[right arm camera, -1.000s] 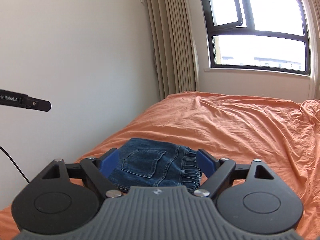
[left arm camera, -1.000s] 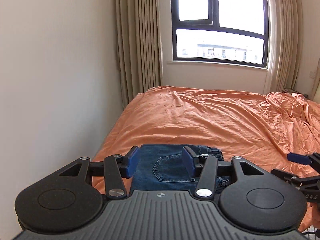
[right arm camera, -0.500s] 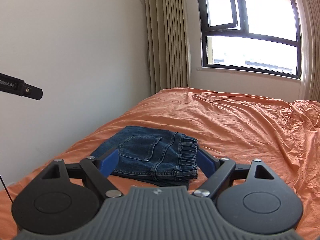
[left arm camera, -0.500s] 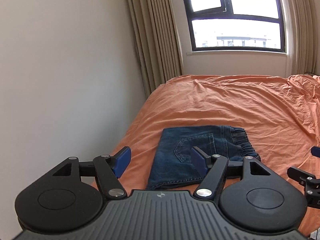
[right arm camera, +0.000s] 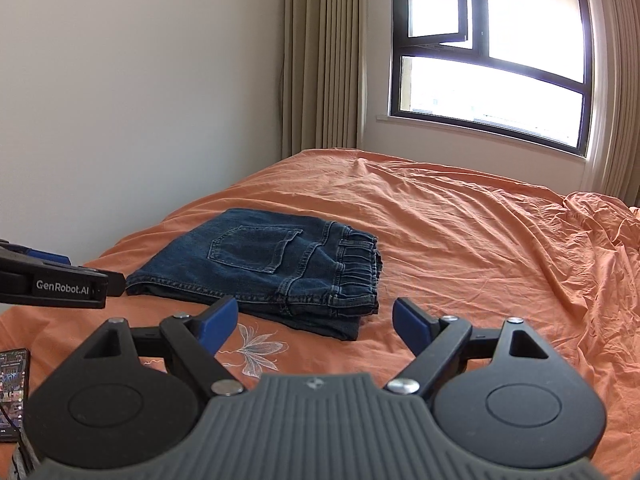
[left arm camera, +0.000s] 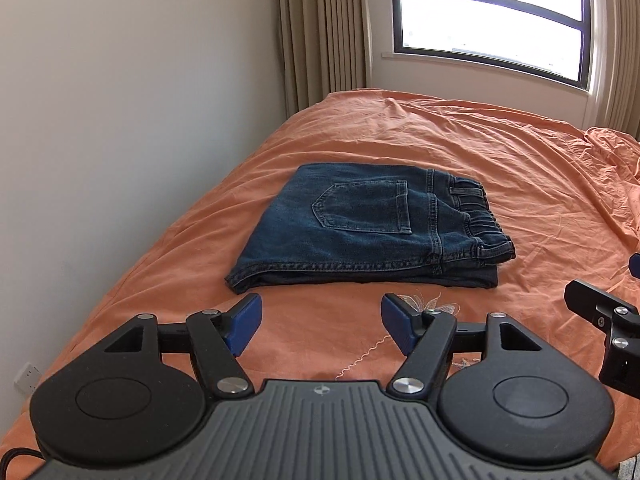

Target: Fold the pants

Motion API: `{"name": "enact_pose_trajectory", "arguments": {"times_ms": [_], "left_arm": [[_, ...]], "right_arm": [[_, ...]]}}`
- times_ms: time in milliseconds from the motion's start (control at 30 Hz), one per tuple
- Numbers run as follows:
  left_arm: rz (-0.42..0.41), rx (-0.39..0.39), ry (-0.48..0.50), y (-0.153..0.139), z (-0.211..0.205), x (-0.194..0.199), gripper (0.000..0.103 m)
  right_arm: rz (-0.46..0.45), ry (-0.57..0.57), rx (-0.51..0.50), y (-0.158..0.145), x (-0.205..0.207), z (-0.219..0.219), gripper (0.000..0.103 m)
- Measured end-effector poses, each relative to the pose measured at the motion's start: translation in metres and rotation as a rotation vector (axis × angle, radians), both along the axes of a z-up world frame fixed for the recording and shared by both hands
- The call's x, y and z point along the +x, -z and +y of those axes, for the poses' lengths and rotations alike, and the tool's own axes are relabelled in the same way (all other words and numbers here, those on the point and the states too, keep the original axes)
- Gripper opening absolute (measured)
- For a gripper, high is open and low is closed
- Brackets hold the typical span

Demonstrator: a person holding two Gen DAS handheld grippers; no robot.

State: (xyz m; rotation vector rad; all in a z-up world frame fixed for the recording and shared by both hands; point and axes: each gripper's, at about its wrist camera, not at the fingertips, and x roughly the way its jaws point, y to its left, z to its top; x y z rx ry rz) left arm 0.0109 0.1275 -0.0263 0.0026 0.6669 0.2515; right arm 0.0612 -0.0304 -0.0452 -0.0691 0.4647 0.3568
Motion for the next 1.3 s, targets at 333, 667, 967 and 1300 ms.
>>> {"name": "enact_pose_trajectory", "arguments": {"times_ms": [333, 667, 967, 1300], "left_arm": [[-0.021, -0.002, -0.002, -0.005, -0.004, -0.001, 0.08], [-0.013, 0.002, -0.001, -0.005, -0.007, -0.001, 0.08], [-0.013, 0.004, 0.004, -0.006, -0.009, -0.001, 0.08], [-0.015, 0.005, 0.003, -0.007, -0.01, -0.001, 0.08]], "right_arm": [[-0.014, 0.013, 0.015, -0.007, -0.004, -0.004, 0.081], [-0.02, 0.014, 0.032, -0.01, -0.008, -0.007, 0.081], [-0.022, 0.025, 0.039, -0.013, -0.007, -0.008, 0.081], [-0.024, 0.023, 0.048, -0.014, -0.007, -0.007, 0.081]]}}
